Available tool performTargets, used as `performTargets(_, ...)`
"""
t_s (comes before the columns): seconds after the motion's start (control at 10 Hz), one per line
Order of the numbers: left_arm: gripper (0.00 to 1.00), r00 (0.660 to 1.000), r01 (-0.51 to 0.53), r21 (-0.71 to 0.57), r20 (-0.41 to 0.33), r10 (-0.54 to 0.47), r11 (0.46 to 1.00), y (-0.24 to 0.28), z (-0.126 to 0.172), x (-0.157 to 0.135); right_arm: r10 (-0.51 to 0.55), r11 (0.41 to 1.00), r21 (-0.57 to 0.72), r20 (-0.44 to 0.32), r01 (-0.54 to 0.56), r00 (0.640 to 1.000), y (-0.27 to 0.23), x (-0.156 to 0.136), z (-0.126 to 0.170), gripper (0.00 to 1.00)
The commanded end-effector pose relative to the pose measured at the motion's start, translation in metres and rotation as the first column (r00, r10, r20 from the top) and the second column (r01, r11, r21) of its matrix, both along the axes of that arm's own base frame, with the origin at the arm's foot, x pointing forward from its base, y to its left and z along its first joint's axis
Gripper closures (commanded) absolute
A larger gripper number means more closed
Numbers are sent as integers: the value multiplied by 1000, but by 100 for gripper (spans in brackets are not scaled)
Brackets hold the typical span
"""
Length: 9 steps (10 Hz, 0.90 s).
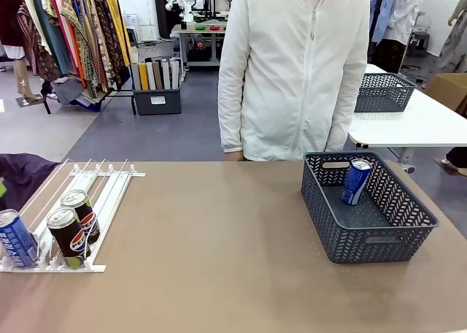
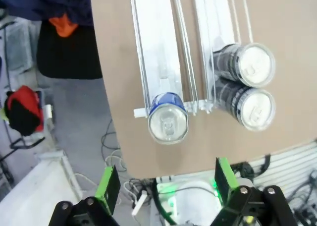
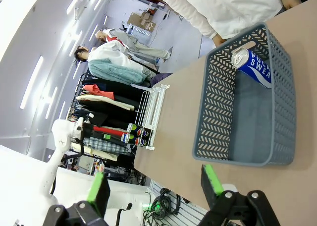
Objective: Retrieve and store the cans from the dispenser.
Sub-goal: Pick up the last remaining can from one row of the Automatic Can Dispenser and place it in the middle of the table.
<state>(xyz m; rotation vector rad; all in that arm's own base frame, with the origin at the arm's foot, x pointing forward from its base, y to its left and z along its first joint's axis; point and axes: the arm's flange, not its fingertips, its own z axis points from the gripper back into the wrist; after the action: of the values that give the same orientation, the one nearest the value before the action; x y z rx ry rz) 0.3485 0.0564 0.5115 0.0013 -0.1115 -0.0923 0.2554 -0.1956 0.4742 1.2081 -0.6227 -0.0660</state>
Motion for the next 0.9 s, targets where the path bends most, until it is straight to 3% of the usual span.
performTargets(0.0, 0, 995, -96, 22, 20, 96, 995, -9, -25, 10, -6, 1000, 14, 31, 5, 1000, 0, 3, 2, 0)
performTargets(0.8, 0, 985, -154, 22, -75, 155, 988, -21, -103, 16, -6, 1000, 14, 31, 5, 1000, 0, 3, 2, 0)
